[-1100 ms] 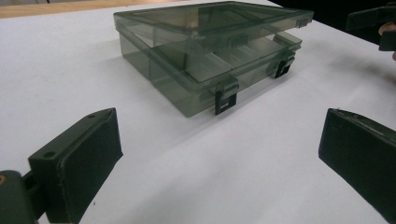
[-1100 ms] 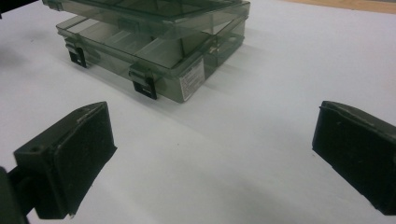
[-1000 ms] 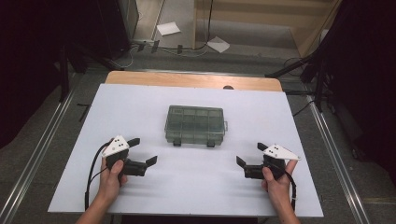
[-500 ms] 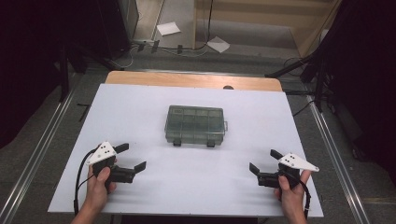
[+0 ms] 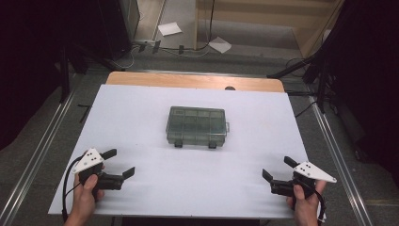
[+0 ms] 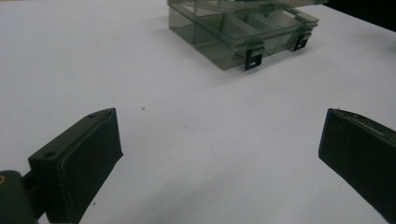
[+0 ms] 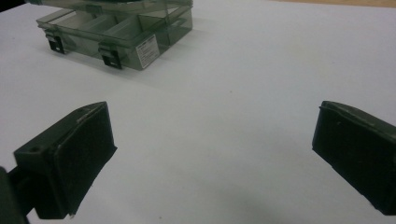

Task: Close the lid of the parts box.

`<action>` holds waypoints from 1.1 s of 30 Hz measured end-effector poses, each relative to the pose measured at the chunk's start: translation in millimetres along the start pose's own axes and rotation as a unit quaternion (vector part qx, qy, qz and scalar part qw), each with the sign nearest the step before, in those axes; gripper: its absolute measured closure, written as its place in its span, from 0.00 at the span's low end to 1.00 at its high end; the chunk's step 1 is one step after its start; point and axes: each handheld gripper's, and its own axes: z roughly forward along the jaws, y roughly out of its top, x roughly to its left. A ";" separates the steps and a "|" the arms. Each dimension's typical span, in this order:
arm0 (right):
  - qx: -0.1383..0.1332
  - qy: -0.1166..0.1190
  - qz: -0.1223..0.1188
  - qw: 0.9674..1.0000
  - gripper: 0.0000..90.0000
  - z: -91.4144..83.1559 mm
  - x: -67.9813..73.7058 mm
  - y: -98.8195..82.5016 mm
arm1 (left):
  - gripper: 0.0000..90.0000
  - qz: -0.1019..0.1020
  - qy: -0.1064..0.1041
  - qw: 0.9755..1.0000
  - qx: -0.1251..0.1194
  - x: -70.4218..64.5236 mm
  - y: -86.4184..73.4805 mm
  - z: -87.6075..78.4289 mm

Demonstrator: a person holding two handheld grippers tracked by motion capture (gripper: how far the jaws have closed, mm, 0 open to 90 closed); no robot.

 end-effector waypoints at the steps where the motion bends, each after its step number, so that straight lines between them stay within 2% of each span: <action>1: 0.001 -0.003 0.001 1.000 0.00 -1.3 -0.5 -0.7 | 0.00 0.002 0.004 1.000 0.001 1.4 -0.7 -2.6; 4: -0.005 -0.005 0.004 1.000 0.00 -7.5 -2.6 -2.5 | 0.00 -0.002 0.008 1.000 0.000 3.8 -4.2 -10.0; 11: -0.010 -0.012 0.012 1.000 0.00 -17.0 -4.5 -7.3 | 0.00 0.005 0.029 0.999 0.013 8.9 -10.7 -19.1; 16: -0.019 -0.008 0.018 1.000 0.00 -23.3 -5.0 -7.9 | 0.00 0.002 0.029 1.000 0.009 8.9 -11.5 -25.0; 19: -0.020 -0.009 0.021 1.000 0.00 -25.1 -4.5 -8.1 | 0.00 -0.005 0.030 1.000 -0.002 10.2 -11.7 -28.6; 22: -0.021 -0.014 0.014 1.000 0.00 -26.4 -3.0 -8.8 | 0.00 -0.009 0.033 0.999 -0.006 11.7 -12.8 -32.1; 24: -0.025 -0.014 0.022 0.999 0.00 -29.0 -1.2 -9.4 | 0.00 -0.015 0.036 0.999 -0.006 12.0 -13.8 -33.1; 27: -0.039 -0.012 0.033 0.999 0.00 -33.7 -0.3 -10.7 | 0.00 -0.013 0.041 0.999 -0.004 10.4 -14.9 -33.3; 30: -0.040 -0.025 0.029 0.998 0.00 -36.8 0.2 -10.2 | 0.00 -0.008 0.045 0.999 -0.006 8.7 -15.2 -32.9; 33: -0.038 -0.036 0.024 0.998 0.00 -37.8 1.2 -11.0 | 0.00 -0.014 0.044 0.999 -0.021 9.7 -14.5 -36.2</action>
